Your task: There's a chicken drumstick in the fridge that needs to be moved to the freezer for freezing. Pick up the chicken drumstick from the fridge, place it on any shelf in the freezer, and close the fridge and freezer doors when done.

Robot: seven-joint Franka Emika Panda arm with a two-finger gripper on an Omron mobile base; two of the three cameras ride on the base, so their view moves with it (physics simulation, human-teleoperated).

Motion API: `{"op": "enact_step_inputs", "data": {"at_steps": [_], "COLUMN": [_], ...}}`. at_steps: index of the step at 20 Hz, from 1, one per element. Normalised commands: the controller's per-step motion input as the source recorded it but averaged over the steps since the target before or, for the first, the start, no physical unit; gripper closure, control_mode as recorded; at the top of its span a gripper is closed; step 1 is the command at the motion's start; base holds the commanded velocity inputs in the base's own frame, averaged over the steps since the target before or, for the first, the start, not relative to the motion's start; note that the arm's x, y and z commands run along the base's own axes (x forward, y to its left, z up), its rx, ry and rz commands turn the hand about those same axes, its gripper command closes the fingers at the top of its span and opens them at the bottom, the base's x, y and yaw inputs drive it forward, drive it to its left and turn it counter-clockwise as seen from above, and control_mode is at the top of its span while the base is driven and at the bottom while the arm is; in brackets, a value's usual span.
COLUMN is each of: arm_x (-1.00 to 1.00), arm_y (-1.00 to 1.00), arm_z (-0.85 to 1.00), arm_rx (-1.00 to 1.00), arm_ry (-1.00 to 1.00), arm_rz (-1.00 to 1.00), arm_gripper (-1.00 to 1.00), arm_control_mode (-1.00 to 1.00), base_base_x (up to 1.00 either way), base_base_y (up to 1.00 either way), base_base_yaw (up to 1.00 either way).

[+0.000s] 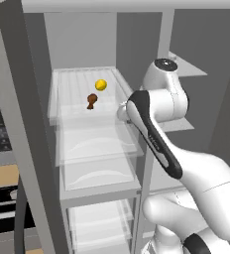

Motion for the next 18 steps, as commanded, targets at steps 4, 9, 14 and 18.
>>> {"op": "enact_step_inputs", "data": {"at_steps": [4,9,14,18], "arm_x": [0.30,0.49,0.56,0.73], "arm_y": [0.76,0.44,0.46,0.58], "arm_z": [0.21,0.31,0.02,0.00], "arm_rx": [0.00,0.00,0.00,0.01], "arm_ry": [-0.06,0.00,-0.04,-0.02], "arm_rz": [0.00,0.00,0.00,0.00], "arm_gripper": [-1.00,-1.00,-1.00,-1.00], "arm_control_mode": [-1.00,-1.00,-1.00,-1.00], "base_base_x": [0.00,0.00,0.00,0.00], "base_base_y": [0.00,0.00,0.00,0.00], "base_base_yaw": [0.00,0.00,0.00,0.00]}}
